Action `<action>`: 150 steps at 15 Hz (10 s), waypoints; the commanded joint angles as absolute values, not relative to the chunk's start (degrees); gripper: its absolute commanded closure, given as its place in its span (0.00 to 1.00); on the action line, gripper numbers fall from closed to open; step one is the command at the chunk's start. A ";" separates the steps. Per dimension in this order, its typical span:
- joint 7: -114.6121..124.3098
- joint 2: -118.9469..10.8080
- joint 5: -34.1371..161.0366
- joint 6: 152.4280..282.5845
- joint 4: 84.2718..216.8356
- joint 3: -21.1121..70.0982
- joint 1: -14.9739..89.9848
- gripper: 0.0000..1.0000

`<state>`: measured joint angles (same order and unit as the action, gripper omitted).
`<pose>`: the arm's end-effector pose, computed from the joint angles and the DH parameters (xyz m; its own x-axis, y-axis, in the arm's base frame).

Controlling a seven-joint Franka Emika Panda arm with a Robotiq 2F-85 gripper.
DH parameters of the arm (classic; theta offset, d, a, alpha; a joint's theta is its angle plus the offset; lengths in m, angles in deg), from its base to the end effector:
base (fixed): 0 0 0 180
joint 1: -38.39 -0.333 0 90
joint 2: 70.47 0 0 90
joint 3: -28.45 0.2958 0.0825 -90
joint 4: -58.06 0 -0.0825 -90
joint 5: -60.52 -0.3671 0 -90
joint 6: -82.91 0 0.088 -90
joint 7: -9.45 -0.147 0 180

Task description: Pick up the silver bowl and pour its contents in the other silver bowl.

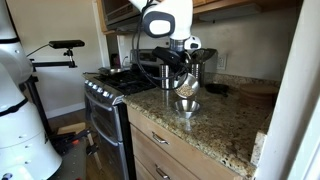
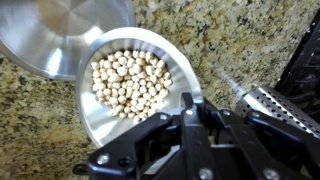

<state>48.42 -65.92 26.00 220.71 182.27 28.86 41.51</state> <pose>0.5576 -0.0074 0.3291 0.9355 0.1475 0.3211 0.2508 -0.9173 -0.3092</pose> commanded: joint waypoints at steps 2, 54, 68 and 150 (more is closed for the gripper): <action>52.69 -69.24 21.19 221.96 185.18 28.45 42.28 0.93; 82.64 -77.08 -13.35 219.80 197.15 22.31 42.92 0.93; 90.30 -77.21 -22.26 217.69 197.94 21.87 43.34 0.93; 19.41 -76.34 71.58 218.49 192.36 36.75 32.44 0.93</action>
